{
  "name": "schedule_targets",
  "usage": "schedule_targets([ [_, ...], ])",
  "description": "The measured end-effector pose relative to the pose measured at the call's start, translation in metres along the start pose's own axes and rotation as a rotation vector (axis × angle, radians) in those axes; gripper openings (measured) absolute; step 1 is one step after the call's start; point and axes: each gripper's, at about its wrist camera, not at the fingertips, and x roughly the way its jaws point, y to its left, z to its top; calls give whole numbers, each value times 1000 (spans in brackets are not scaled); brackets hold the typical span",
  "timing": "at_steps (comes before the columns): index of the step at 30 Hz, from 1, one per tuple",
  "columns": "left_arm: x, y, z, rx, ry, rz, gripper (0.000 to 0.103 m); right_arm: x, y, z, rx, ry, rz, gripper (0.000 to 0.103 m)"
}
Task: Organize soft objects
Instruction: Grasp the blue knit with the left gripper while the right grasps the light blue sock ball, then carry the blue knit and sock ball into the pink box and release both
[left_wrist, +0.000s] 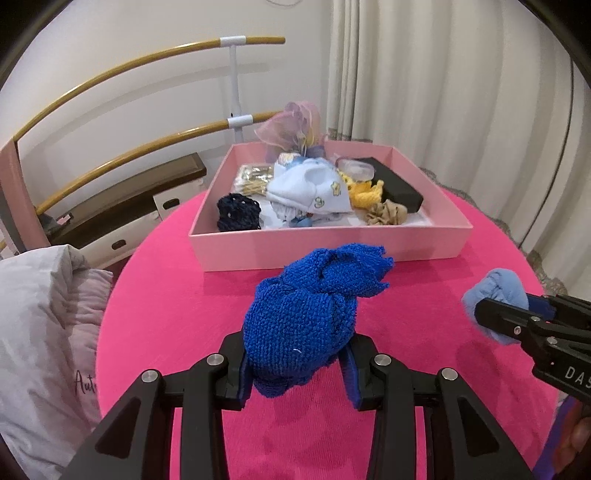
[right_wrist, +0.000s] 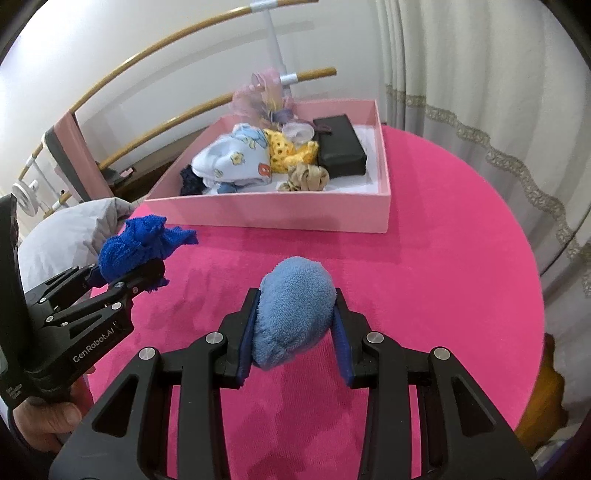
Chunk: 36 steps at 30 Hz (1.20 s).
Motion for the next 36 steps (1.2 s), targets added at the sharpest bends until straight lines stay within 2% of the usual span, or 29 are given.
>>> schedule_targets([
  [16, -106, 1, -21, -19, -104, 2, 36, -71, 32, -4, -56, -150, -15, 34],
  [22, -131, 3, -20, -26, -134, 0, 36, -87, 37, 4, -71, -189, -22, 34],
  [36, -136, -2, 8, -18, -171, -16, 36, -100, 34, 35, -98, -249, -31, 34],
])
